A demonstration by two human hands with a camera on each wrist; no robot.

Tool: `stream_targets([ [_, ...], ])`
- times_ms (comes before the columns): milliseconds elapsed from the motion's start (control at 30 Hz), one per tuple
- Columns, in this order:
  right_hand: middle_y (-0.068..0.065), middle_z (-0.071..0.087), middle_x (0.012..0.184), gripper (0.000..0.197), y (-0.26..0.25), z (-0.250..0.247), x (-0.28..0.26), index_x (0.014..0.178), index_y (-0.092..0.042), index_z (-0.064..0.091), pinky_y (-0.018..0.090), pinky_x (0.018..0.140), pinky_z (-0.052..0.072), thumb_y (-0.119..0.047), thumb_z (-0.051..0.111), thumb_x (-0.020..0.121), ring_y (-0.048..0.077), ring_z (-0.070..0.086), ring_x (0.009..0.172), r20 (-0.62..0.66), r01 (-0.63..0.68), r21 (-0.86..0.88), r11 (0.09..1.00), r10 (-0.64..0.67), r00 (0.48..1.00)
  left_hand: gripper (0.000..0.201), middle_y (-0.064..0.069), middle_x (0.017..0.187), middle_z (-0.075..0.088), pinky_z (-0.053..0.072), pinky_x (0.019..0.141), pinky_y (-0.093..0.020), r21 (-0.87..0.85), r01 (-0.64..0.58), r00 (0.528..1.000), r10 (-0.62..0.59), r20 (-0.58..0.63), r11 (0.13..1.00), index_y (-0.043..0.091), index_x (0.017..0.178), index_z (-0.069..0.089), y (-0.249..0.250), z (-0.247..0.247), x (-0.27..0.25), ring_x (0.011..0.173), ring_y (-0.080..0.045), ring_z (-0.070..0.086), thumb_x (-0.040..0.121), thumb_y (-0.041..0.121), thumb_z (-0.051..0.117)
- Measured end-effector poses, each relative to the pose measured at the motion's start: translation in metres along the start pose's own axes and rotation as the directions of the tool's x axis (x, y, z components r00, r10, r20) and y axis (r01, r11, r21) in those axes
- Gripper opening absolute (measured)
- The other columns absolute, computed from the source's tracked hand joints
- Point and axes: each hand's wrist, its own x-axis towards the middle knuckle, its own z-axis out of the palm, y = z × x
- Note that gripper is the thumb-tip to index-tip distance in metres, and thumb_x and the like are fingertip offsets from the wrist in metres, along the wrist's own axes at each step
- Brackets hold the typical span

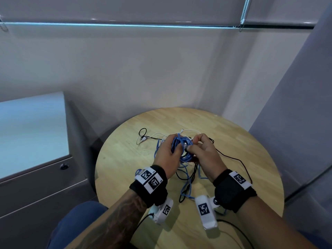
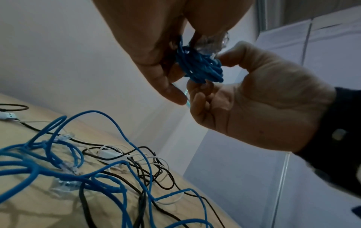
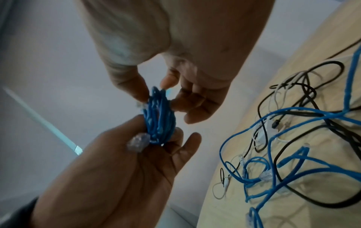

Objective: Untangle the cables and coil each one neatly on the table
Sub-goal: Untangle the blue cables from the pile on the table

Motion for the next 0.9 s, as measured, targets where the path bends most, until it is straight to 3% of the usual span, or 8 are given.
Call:
stream_targets([
  [100,0.014,0.050,0.079,0.032,0.002,0.003,-0.003,0.086,-0.014,0.043,0.041,0.063,0.048,-0.028,0.071,0.086,0.024,0.048,0.070,-0.021,0.093,-0.079,0.993,-0.095,0.995,0.028,0.002,0.104,0.067,0.055,0.077,-0.033,0.026,-0.007,1.000,0.007,0.003,1.000,0.024,0.125,0.052,0.001,0.004,-0.002,0.090,-0.011,0.064,0.098,0.025,0.047],
  [167,0.011,0.058,0.082,0.032,0.003,0.005,-0.004,0.086,-0.022,0.049,0.042,0.068,0.051,-0.039,0.074,0.078,0.024,0.055,0.072,-0.053,0.142,-0.135,0.981,-0.150,0.987,0.023,0.003,0.097,0.066,0.053,0.066,-0.029,0.000,0.002,1.000,-0.002,-0.018,1.000,0.023,0.122,0.053,0.003,0.004,-0.001,0.077,-0.005,0.063,0.100,0.025,0.047],
  [233,-0.001,0.065,0.097,0.026,0.005,0.008,-0.004,0.093,-0.027,0.054,0.041,0.075,0.057,-0.035,0.076,0.081,0.019,0.064,0.082,-0.102,0.198,-0.217,0.956,-0.224,0.969,0.019,-0.001,0.089,0.066,0.047,0.054,-0.022,-0.042,0.017,0.999,-0.019,-0.041,0.999,0.020,0.117,0.055,0.006,0.001,0.001,0.059,-0.003,0.055,0.101,0.021,0.046],
  [333,-0.017,0.065,0.118,0.018,0.002,0.010,-0.006,0.101,-0.033,0.064,0.039,0.086,0.058,-0.022,0.073,0.089,0.009,0.067,0.100,-0.091,0.296,-0.311,0.903,-0.339,0.937,0.016,-0.004,0.086,0.065,0.047,0.052,-0.024,-0.053,0.014,0.996,-0.019,-0.086,0.998,0.016,0.110,0.058,0.008,-0.004,0.003,0.058,-0.007,0.054,0.100,0.016,0.046],
  [500,-0.012,0.063,0.126,0.014,0.001,0.006,-0.005,0.096,-0.031,0.078,0.043,0.089,0.058,-0.020,0.072,0.090,0.010,0.060,0.119,0.016,0.367,-0.332,0.869,-0.384,0.923,0.021,-0.003,0.098,0.069,0.058,0.071,-0.034,-0.121,0.041,0.998,-0.045,-0.037,0.992,0.016,0.116,0.059,0.011,-0.006,0.004,0.083,-0.019,0.067,0.099,0.011,0.049],
  [633,-0.009,0.067,0.119,0.022,0.002,0.008,-0.004,0.094,-0.033,0.067,0.048,0.084,0.059,-0.012,0.074,0.088,0.012,0.065,0.111,-0.050,0.344,-0.250,0.905,-0.367,0.929,0.018,-0.003,0.094,0.068,0.050,0.061,-0.033,-0.091,0.019,0.996,-0.027,-0.083,0.996,0.019,0.113,0.060,0.007,-0.005,0.005,0.070,-0.015,0.060,0.098,0.015,0.049],
  [800,-0.017,0.056,0.102,0.008,0.014,0.011,-0.003,0.088,-0.026,0.066,0.028,0.073,0.052,-0.027,0.075,0.086,0.008,0.060,0.097,-0.063,0.392,-0.518,0.761,-0.490,0.869,0.015,-0.001,0.085,0.066,0.049,0.055,-0.028,-0.201,0.067,0.981,-0.101,-0.164,0.977,0.014,0.111,0.057,0.006,-0.002,0.005,0.058,-0.010,0.056,0.098,0.012,0.051],
  [900,-0.016,0.051,0.095,0.021,0.024,0.013,-0.002,0.105,-0.026,0.073,0.019,0.073,0.042,-0.036,0.073,0.087,0.003,0.056,0.092,-0.067,0.345,-0.611,0.712,-0.481,0.874,0.012,-0.007,0.092,0.067,0.056,0.066,-0.036,-0.245,0.096,0.965,-0.151,-0.215,0.965,0.016,0.104,0.056,0.001,-0.001,0.006,0.075,-0.019,0.064,0.095,0.009,0.056],
])
